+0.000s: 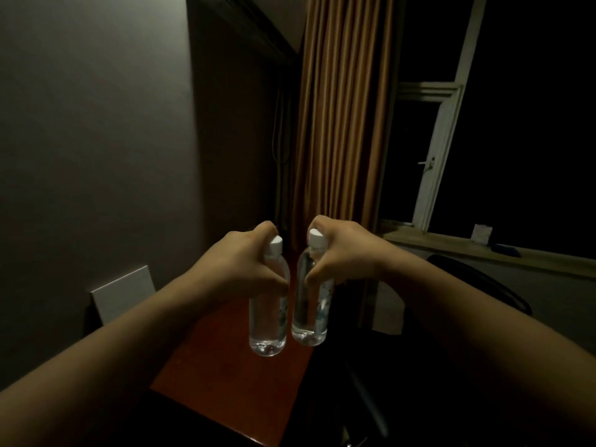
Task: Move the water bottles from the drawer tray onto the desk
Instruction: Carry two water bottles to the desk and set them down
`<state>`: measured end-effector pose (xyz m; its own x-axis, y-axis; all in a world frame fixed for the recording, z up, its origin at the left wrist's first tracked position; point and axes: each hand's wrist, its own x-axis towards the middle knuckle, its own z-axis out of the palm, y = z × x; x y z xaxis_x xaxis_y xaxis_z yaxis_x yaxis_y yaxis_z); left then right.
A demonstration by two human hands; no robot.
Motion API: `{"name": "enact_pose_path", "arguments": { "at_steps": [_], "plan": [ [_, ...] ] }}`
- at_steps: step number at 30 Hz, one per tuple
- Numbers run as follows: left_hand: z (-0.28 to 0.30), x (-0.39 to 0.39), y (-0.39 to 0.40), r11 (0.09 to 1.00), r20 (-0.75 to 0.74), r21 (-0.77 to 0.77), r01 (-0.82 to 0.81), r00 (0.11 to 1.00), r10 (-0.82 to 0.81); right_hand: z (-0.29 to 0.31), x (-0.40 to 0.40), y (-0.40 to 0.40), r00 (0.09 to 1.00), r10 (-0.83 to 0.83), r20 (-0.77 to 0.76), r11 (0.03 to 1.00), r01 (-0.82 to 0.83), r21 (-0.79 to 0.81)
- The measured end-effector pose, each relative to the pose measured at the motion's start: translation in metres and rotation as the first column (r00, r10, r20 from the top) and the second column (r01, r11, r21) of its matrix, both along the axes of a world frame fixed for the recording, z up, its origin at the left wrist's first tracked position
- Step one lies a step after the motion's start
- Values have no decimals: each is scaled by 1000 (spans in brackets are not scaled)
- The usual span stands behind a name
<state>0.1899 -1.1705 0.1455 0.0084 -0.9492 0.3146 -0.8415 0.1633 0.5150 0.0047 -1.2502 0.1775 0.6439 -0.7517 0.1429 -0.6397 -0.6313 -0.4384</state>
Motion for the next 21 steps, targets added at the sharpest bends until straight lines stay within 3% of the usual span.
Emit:
{"name": "enact_pose_path", "arguments": {
  "at_steps": [9, 14, 21],
  "plan": [
    [-18, 49, -142, 965, 38, 15, -262, 965, 261, -30, 73, -182, 985, 174, 3, 985, -174, 0],
    [-40, 79, -219, 883, 66, 30, -468, 883, 465, -46, 123, -283, 946, 324, -19, 946, -324, 2],
    [-47, 116, -312, 707, 94, 48, -705, 708, 700, -41, 196, -401, 823, 565, -63, 825, -565, 21]
  ]
}}
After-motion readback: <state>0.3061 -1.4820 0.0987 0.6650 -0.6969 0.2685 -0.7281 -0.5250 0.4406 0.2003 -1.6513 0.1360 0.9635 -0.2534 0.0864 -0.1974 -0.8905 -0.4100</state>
